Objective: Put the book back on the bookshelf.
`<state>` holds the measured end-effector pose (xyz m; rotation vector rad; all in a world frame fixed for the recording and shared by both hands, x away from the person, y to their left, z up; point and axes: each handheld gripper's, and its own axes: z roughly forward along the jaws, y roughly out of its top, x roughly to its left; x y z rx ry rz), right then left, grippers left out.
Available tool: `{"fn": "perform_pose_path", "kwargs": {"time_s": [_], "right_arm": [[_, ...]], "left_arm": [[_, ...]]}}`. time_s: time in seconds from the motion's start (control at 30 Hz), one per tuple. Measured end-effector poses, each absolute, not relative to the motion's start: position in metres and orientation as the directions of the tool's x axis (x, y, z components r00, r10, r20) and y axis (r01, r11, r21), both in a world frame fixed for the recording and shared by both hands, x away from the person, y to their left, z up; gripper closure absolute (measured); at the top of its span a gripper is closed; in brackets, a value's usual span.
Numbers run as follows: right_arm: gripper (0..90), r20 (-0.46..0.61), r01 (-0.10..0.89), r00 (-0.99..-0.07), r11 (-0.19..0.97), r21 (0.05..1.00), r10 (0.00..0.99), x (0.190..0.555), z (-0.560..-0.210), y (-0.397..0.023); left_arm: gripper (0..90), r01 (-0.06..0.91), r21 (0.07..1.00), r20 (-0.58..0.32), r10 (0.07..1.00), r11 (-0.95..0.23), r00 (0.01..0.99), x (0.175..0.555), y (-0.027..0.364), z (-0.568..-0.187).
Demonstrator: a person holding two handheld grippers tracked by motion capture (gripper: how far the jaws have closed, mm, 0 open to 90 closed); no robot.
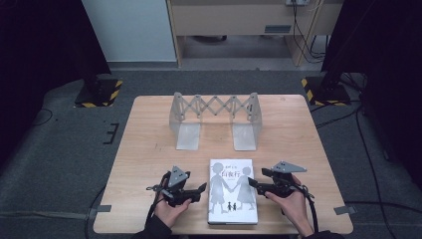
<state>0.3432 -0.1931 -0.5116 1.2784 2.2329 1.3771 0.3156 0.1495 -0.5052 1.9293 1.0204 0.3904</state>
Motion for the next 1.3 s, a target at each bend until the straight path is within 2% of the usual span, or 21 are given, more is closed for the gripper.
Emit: {"fn": "perform_pose_path", "kwargs": {"time_s": [0.47, 0.97, 1.07, 1.3], "right_arm": [[26.5, 0.281, 0.578, -0.619, 0.183, 0.795, 0.733, 0.342, -0.519, -0.183], [25.2, 0.341, 0.606, -0.616, 0.150, 0.782, 0.710, 0.343, -0.527, -0.176], [25.9, 0.343, 0.601, -0.623, 0.151, 0.785, 0.703, 0.344, -0.528, -0.175], [25.8, 0.343, 0.603, -0.622, 0.151, 0.783, 0.704, 0.344, -0.527, -0.173]], "left_arm": [[23.3, 0.493, 0.808, -0.106, 0.743, -0.323, 0.660, 0.314, 0.129, -0.512], [18.7, 0.483, 0.812, -0.125, 0.712, -0.327, 0.691, 0.315, 0.122, -0.515], [15.3, 0.477, 0.816, -0.118, 0.713, -0.328, 0.691, 0.315, 0.121, -0.516], [13.9, 0.472, 0.821, -0.118, 0.712, -0.323, 0.693, 0.315, 0.122, -0.518]]}}
